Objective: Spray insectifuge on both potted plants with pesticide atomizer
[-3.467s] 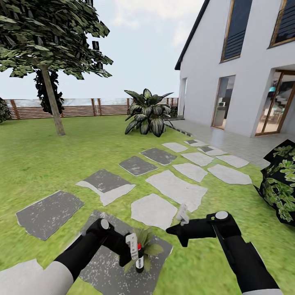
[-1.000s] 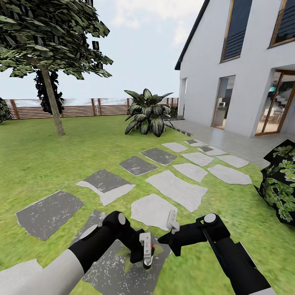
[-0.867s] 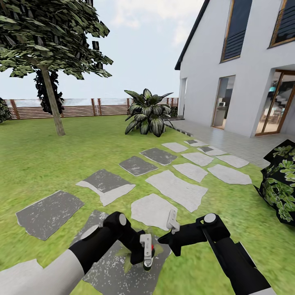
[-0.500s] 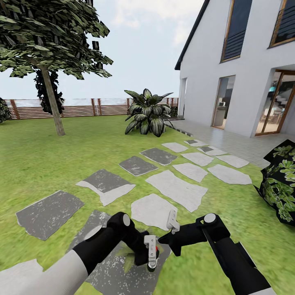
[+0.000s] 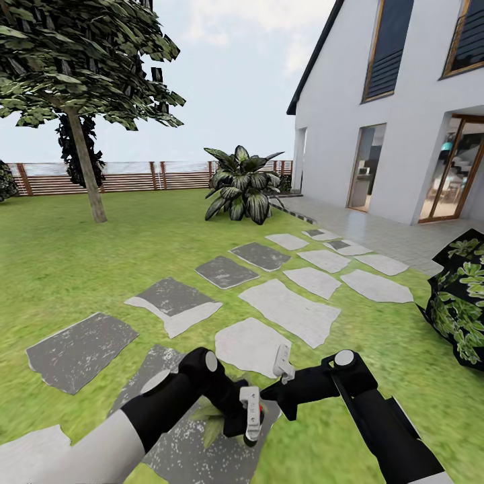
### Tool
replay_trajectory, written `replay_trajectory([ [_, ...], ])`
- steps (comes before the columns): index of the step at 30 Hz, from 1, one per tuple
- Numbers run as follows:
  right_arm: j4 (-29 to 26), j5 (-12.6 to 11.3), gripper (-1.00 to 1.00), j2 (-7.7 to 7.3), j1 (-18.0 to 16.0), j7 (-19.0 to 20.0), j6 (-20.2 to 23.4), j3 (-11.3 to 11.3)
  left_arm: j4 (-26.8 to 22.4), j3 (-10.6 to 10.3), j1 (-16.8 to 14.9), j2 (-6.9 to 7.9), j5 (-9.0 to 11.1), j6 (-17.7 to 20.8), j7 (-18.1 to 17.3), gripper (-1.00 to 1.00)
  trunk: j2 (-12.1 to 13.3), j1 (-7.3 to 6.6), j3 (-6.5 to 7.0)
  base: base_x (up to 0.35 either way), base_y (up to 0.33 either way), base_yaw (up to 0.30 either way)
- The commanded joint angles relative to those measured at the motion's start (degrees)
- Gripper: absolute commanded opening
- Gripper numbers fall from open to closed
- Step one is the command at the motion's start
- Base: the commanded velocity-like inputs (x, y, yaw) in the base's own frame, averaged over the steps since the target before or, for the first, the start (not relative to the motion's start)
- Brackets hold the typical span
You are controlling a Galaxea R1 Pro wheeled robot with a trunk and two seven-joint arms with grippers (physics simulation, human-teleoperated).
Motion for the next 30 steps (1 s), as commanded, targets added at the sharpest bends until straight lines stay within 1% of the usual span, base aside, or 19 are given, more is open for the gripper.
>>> replay_trajectory([
  [1,-0.09,0.25,-1.0,-0.03,-0.05,0.26,0.52,0.06,-0.08,-0.01,-0.19,-0.01,-0.2,0.6,-0.32,-1.0,-0.05,0.01,-0.08,0.0,0.0,0.0],
  [10,-0.09,0.25,-1.0,-0.09,-0.05,0.26,0.52,0.06,-0.27,0.0,-1.33,-0.03,-0.2,0.62,-0.36,-1.0,-0.05,0.01,-0.08,0.0,0.0,0.0],
  [19,-0.09,0.25,-1.0,-0.17,-0.05,0.26,0.52,0.06,-2.68,-0.01,-1.39,-0.01,-0.11,2.22,-0.43,-1.0,-0.05,0.01,-0.08,0.0,0.0,0.0],
  [30,-0.09,0.25,-1.0,-0.17,-0.05,0.26,0.52,0.06,-2.9,-0.01,-1.39,-0.01,-0.11,2.34,-0.44,-1.0,-0.05,0.01,-0.08,0.0,0.0,0.0],
])
